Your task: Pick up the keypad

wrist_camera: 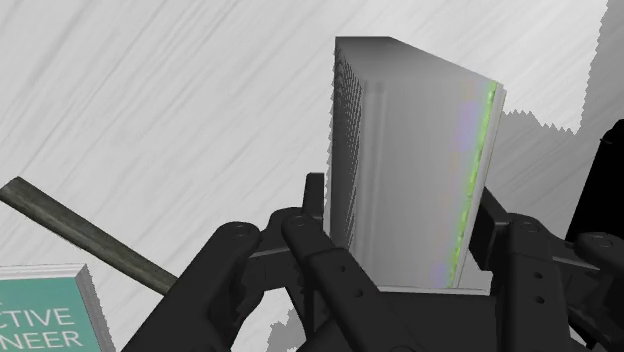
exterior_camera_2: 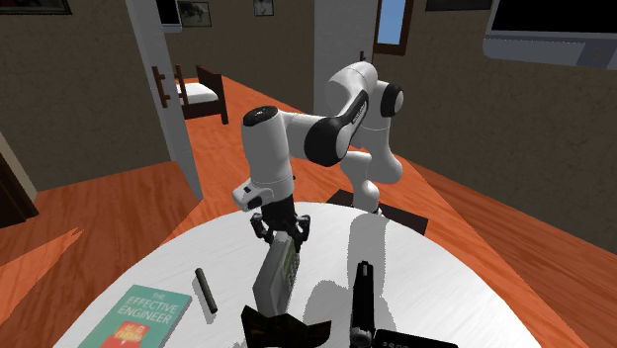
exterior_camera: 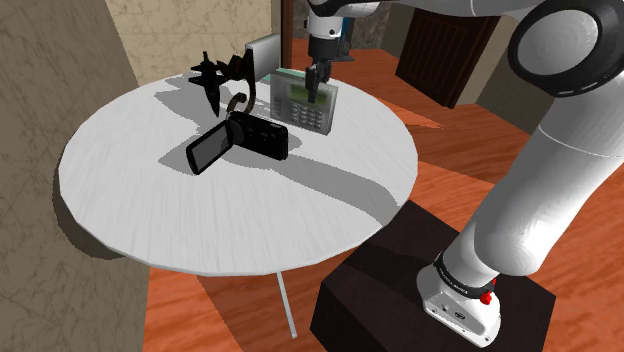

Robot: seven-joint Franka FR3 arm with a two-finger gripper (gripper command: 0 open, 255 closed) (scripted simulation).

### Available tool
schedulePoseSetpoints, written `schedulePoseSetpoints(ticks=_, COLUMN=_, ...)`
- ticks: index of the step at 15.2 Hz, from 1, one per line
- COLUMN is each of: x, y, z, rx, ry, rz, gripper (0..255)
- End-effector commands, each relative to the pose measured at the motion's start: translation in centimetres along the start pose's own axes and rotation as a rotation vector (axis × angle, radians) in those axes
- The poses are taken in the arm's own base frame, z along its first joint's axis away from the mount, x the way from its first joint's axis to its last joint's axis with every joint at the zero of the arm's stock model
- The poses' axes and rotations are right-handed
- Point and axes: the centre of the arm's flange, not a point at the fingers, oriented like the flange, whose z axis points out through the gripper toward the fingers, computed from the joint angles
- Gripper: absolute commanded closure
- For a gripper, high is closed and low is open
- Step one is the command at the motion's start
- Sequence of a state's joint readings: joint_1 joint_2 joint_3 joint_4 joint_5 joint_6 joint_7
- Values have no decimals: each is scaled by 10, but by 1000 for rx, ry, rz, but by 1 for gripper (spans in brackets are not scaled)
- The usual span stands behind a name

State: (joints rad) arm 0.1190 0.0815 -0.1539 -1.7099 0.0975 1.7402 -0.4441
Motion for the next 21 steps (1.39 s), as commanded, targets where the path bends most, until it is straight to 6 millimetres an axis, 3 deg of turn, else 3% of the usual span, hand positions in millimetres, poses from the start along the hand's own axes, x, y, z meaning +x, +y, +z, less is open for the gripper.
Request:
schedulePoseSetpoints(ticks=1, x=0, y=0, z=1, rx=0, ry=0, rz=0, gripper=255)
schedulePoseSetpoints(ticks=9, x=0, y=0, z=1, rx=0, ry=0, rz=0, gripper=255)
schedulePoseSetpoints(ticks=21, x=0, y=-6, z=-62, rx=0, ry=0, rz=0, gripper=255)
